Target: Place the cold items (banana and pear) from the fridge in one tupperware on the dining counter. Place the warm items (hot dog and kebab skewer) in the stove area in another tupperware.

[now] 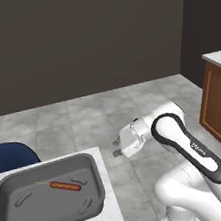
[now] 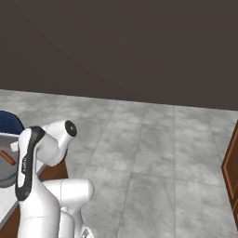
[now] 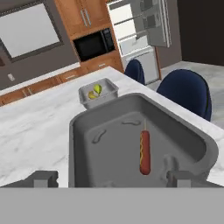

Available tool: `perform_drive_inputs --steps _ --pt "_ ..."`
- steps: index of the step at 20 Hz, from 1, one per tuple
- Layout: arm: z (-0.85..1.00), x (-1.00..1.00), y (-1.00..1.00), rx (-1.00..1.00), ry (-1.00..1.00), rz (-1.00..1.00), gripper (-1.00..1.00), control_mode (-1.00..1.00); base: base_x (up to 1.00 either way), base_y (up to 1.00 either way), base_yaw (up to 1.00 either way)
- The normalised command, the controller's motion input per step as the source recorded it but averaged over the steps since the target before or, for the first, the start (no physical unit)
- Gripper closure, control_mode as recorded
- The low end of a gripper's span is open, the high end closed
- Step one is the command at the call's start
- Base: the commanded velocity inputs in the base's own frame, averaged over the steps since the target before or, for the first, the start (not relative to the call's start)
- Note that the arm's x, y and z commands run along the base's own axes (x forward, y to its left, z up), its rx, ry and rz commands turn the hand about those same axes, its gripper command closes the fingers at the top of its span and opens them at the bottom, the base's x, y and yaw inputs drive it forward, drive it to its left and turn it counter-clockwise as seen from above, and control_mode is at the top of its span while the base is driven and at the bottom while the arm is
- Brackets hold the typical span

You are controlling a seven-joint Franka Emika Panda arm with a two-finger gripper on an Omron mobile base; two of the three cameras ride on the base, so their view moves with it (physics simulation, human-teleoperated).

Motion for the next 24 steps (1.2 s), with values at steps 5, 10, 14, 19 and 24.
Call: perform_drive_inputs --steps 5,10,14,19,24 --pt "0.12 -0.01 -1.0 -0.05 -0.06 -0.09 -1.0 -1.0 0.0 0.0 0.0" --pt "-0.24 -0.08 -0.9 -0.56 -0.18 -0.35 -1.0 -1.0 0.0 0.0 0.0" --pt "-0.2 -0.36 -0.83 -0.34 -0.11 -0.49 -1.0 -1.0 0.0 0.0 0.0" --pt "-0.16 -0.47 -0.9 0.02 0.0 -0.54 -1.0 -1.0 0.0 0.0 0.0" --pt "-0.59 -0.33 -0.37 0.01 0.03 -0.67 -1.0 -1.0 0.0 0.0 0.0"
